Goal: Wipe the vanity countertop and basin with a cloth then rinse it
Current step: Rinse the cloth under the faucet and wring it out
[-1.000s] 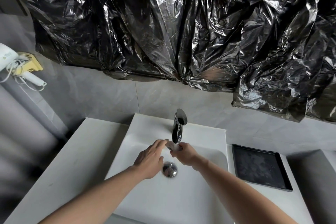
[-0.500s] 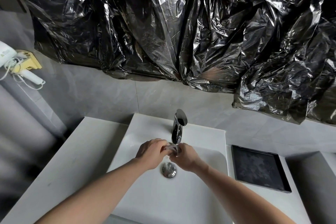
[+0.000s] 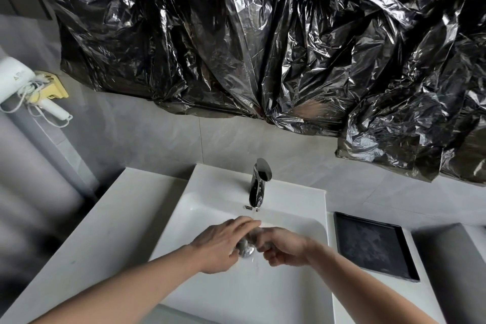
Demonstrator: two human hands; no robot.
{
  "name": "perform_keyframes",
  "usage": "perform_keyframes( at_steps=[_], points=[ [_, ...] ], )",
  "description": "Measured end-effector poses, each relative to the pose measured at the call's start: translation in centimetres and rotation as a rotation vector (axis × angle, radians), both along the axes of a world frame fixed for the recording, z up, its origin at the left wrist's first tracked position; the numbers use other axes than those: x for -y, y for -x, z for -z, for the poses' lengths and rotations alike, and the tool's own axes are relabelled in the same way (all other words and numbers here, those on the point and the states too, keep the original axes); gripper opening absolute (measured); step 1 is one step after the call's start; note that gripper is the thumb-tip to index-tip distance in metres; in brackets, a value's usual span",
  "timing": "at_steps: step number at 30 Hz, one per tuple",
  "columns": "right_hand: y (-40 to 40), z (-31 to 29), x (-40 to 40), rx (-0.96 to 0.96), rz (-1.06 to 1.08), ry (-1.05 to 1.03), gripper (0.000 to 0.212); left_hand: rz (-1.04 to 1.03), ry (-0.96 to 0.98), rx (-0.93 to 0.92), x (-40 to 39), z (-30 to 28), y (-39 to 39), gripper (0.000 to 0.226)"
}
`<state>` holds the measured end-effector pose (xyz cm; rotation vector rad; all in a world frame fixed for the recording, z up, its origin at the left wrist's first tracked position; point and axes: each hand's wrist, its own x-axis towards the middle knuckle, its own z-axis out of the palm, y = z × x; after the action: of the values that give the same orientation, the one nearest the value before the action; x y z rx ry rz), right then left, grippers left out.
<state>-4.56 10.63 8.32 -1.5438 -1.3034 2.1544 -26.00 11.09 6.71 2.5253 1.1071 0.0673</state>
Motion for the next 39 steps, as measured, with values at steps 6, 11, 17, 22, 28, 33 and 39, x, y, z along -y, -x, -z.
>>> perform_keyframes(
  at_steps=[6,11,17,22,28,33,39],
  points=[
    [2.7,-1.4,0.2,0.449,-0.231,-0.308,0.018,-0.079,-0.115,-0.258,-1.6,-1.1,-2.6,0.025],
    [3.5,-1.6,0.9,0.855,-0.327,-0.696,0.02,-0.225,0.043,-0.416,-2.6,-2.4,-4.4,0.018],
    [3.1,1.1,0.8,1.002,-0.323,-1.006,0.014,-0.293,0.55,-0.39,-3.4,-2.5,-4.5,0.014],
    [2.0,2.2,0.4,0.871,-0.16,-1.058,0.019,-0.426,0.706,-0.05,-3.8,-2.3,-3.1,0.015],
    [0.7,3.1,0.6,0.581,0.072,-0.765,0.028,-0.402,0.535,0.343,-3.5,-1.2,-1.5,0.017],
    [1.3,3.1,0.3,0.526,0.061,-0.716,0.025,-0.487,0.293,0.19,-3.2,-1.2,-2.1,0.031],
    [2.3,3.2,-1.0,0.611,0.062,-0.756,0.018,-0.627,0.266,0.123,-4.1,-1.4,-2.7,0.043]
  ],
)
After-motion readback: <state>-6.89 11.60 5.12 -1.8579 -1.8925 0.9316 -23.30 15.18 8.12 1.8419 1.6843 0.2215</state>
